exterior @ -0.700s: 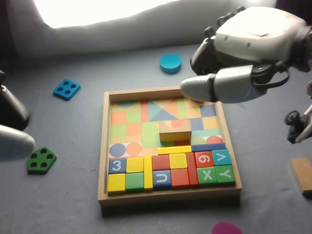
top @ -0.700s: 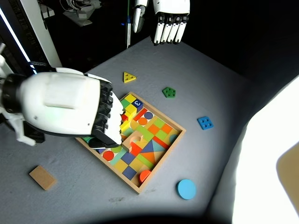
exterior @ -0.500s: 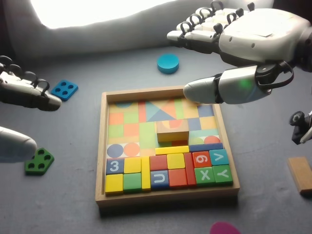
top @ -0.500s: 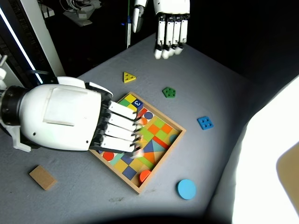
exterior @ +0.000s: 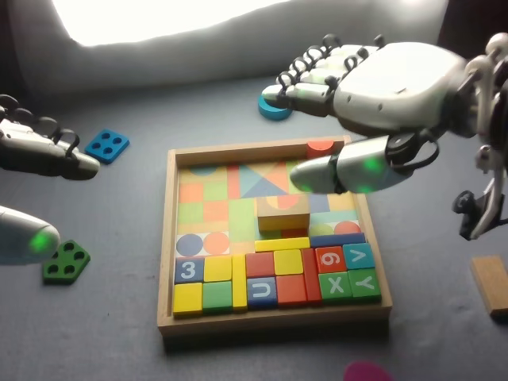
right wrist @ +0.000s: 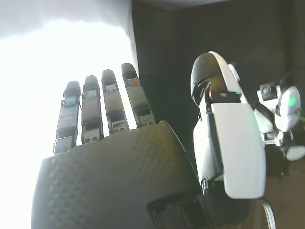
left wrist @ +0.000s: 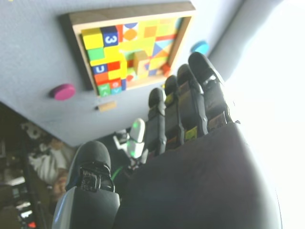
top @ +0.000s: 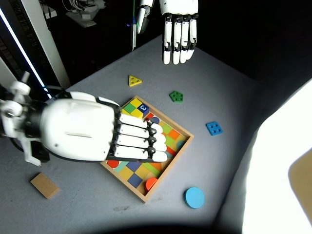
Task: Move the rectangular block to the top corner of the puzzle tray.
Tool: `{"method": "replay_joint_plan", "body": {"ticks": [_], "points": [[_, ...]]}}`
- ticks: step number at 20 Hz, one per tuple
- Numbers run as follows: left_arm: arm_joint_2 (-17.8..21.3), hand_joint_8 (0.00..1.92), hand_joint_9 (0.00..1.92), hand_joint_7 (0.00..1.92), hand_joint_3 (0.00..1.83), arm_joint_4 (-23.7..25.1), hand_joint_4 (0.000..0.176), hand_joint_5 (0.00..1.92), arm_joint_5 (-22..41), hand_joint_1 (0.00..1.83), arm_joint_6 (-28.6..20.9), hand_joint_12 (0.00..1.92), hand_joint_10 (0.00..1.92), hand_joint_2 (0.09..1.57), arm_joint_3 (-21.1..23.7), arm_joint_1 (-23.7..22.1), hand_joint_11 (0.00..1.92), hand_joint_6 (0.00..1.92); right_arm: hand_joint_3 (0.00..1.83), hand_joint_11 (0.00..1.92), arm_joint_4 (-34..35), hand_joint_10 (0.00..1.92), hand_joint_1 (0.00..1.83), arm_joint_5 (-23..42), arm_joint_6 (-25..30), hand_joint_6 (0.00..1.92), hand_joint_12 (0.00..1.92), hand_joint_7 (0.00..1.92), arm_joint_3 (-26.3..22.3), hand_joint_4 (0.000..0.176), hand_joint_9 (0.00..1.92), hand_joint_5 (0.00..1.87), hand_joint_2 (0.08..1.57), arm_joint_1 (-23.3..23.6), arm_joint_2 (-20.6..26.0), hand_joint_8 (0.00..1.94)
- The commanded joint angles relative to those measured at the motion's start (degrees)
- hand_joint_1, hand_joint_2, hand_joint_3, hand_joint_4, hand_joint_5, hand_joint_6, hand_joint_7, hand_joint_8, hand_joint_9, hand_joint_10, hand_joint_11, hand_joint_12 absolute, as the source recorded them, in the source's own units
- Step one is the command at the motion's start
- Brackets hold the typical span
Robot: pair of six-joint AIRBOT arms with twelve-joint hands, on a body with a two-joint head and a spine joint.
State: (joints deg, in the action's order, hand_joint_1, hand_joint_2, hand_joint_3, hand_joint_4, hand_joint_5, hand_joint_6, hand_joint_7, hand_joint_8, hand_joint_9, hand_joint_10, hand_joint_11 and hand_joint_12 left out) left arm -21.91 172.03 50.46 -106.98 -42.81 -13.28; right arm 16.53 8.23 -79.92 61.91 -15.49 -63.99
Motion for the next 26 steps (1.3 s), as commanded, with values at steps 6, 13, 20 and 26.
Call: {"method": "replay_joint_plan", "body": {"ticks": [6, 13, 20, 26], "points": [[0.13, 0.0, 0.09, 0.11, 0.0, 0.55, 0.024, 0.16, -4.75, 0.0, -0.18, 0.48, 0.0, 1.26, 0.51, -0.74, 0.0, 0.02, 0.0, 0.0, 0.01, 0.0, 0.0, 3.77, -2.56, 0.08, 0.0, 0.06, 0.68, 0.0, 0.01, 0.23, 1.17, -1.49, -1.41, 0.0], [-0.02, 0.0, 0.1, 0.12, 0.0, 0.55, 0.03, 0.18, -4.75, 0.0, -0.18, 0.47, 0.0, 1.25, 0.36, -0.84, 0.0, 0.0, 0.0, 0.0, 0.01, 0.01, 0.0, 1.06, -2.91, 0.22, 0.0, 0.17, 0.9, 0.0, 0.03, 0.73, 1.17, -1.82, -1.65, 0.01], [-0.11, 0.0, 0.11, 0.14, 0.0, 0.55, 0.037, 0.17, -4.75, 0.0, -0.18, 0.49, 0.0, 1.25, -0.44, -0.81, 0.0, 0.0, 0.0, 0.0, 0.01, 0.0, 0.0, 1.49, -4.32, 0.2, 0.0, 0.18, 1.88, 0.0, 0.0, 0.76, 1.16, -2.73, -3.9, 0.0], [-0.14, 0.0, 0.1, 0.13, 0.0, 0.55, 0.037, 0.16, -4.75, 0.0, -0.18, 0.44, 0.0, 1.25, -0.86, -0.81, 0.0, 0.0, 0.0, 0.0, 0.01, 0.0, 0.0, 2.03, -4.47, 0.18, 0.0, 0.16, 3.14, 0.0, 0.0, 0.74, 1.16, -2.76, -6.33, 0.0]]}}
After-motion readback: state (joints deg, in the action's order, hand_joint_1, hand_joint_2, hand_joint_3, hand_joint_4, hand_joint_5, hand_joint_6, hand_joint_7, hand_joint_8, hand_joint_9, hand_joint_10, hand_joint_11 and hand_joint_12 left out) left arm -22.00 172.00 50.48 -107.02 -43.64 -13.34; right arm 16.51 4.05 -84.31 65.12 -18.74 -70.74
